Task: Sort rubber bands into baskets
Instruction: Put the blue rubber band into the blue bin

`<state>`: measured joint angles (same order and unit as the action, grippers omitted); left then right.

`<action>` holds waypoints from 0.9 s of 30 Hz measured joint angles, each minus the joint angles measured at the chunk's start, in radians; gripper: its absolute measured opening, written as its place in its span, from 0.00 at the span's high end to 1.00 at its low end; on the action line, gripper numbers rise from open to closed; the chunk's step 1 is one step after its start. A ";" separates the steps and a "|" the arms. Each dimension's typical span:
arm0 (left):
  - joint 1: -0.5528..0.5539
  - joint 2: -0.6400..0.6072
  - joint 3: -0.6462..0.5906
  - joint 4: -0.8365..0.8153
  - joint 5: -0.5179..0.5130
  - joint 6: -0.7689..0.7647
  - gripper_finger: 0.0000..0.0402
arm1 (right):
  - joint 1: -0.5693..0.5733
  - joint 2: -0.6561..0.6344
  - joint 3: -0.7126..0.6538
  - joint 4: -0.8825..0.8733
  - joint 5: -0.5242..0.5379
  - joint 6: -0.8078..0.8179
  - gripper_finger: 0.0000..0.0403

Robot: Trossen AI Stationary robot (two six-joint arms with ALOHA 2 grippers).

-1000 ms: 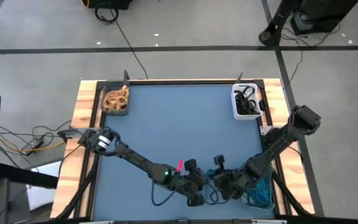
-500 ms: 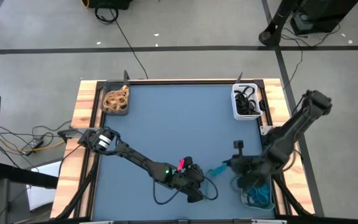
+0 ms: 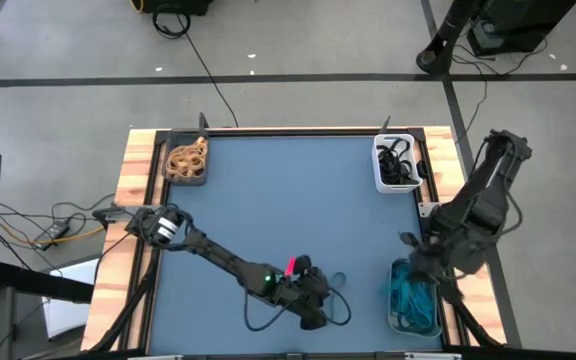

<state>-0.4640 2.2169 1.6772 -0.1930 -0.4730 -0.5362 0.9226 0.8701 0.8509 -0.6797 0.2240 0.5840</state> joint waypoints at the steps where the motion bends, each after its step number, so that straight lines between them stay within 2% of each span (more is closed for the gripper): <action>1: -0.003 0.000 0.000 0.003 0.010 0.001 0.72 | 0.023 -0.006 0.000 -0.001 -0.029 0.011 0.97; 4: -0.010 0.000 0.000 0.018 0.018 0.004 0.72 | 0.095 -0.008 0.000 -0.002 -0.061 0.045 0.97; 14: -0.010 0.000 0.000 0.024 0.018 0.006 0.72 | 0.257 0.064 0.000 -0.011 -0.049 0.239 0.97; 19: -0.010 0.000 0.000 0.028 0.017 0.006 0.72 | 0.296 0.143 0.000 -0.011 -0.030 0.329 0.97; 27: -0.008 0.000 0.000 0.042 0.014 0.008 0.72 | 0.309 0.299 0.000 -0.013 -0.031 0.367 0.97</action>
<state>-0.4723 2.2173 1.6772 -0.1513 -0.4591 -0.5285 1.2311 1.1689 0.8509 -0.6929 0.1933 0.9513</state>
